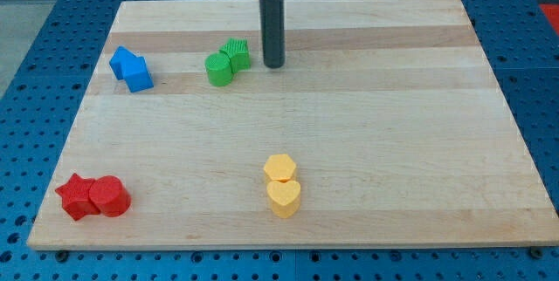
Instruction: Slide the yellow heart along with the yellow hexagon slightly up
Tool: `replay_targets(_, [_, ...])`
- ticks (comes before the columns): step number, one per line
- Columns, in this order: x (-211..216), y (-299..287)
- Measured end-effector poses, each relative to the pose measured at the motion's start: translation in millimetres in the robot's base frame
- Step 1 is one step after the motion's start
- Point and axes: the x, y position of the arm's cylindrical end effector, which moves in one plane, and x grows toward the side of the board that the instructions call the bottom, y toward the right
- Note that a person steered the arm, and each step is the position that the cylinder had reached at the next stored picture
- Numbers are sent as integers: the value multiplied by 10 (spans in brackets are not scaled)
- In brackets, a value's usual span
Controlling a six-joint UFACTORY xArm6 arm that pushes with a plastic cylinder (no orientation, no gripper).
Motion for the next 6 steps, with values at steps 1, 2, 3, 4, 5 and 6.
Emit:
replay_targets(1, [196,-374])
replay_targets(2, [306,-507])
replay_targets(3, [441,-590])
replay_targets(4, [898,-693])
replay_targets(5, [1455,-745])
replay_targets(6, [1968,-745])
